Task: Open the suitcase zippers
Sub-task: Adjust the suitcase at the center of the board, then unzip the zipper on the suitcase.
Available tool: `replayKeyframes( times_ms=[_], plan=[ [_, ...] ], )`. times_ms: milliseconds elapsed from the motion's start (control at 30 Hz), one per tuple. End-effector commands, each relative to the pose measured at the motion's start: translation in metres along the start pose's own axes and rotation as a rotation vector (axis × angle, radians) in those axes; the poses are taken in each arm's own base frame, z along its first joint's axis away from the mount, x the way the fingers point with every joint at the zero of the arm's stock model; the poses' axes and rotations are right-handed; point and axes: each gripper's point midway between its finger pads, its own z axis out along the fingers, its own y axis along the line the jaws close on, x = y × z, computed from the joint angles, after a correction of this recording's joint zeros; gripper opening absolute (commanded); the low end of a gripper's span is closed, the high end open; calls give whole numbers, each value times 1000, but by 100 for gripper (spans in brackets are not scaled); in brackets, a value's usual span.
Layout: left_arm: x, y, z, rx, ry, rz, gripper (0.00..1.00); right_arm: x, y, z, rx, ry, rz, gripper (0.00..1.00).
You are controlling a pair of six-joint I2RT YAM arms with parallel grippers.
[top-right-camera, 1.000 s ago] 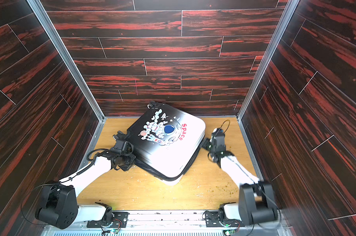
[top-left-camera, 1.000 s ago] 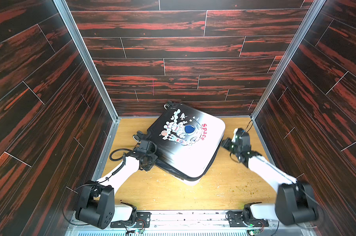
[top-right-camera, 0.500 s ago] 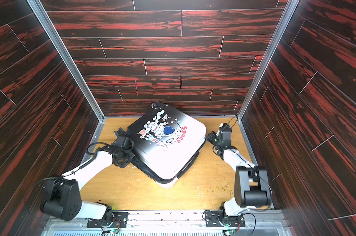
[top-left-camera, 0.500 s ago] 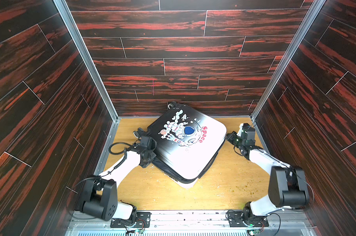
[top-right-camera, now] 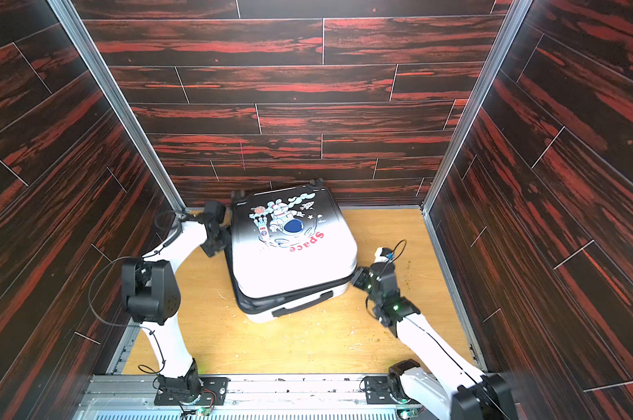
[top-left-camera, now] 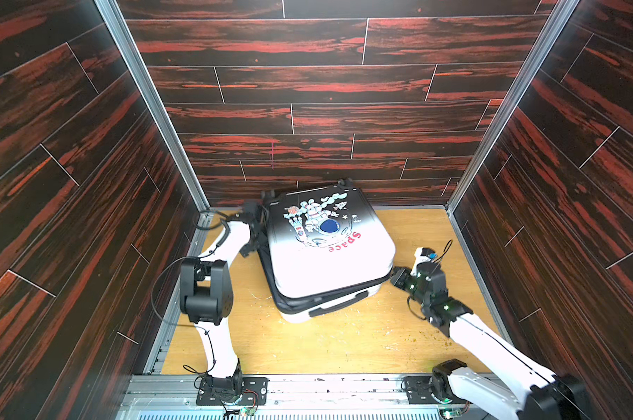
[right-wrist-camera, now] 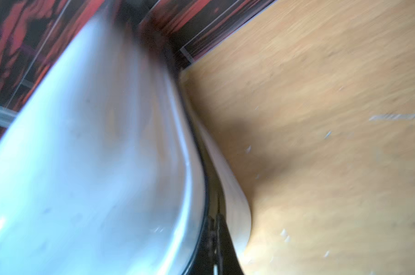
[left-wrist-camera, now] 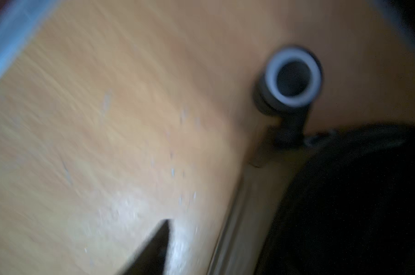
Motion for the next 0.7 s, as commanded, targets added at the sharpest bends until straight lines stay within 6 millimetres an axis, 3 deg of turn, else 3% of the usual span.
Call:
replayKeyframes(
  times_ms=[0, 67, 133, 300, 400, 533, 667],
  plan=[
    [-48, 53, -71, -171, -194, -74, 79, 21, 8, -8, 16, 10, 45, 0],
    [-49, 68, -98, -185, -236, -87, 82, 33, 25, -8, -12, 34, 52, 0],
    [-30, 83, -122, -156, -206, -112, 82, 41, 39, -8, -16, 38, 62, 0],
    [48, 98, -150, 71, -101, -193, 84, 66, 66, 4, -48, 71, 172, 0],
    [99, 104, -162, 175, -44, -225, 84, 82, 92, 16, -104, 108, 203, 0],
    [163, 115, -155, 278, 74, -346, 84, 96, 139, 25, -183, 141, 184, 0],
    [201, 126, -135, 307, 95, -453, 84, 104, 164, 23, -226, 151, 182, 0]
  ],
)
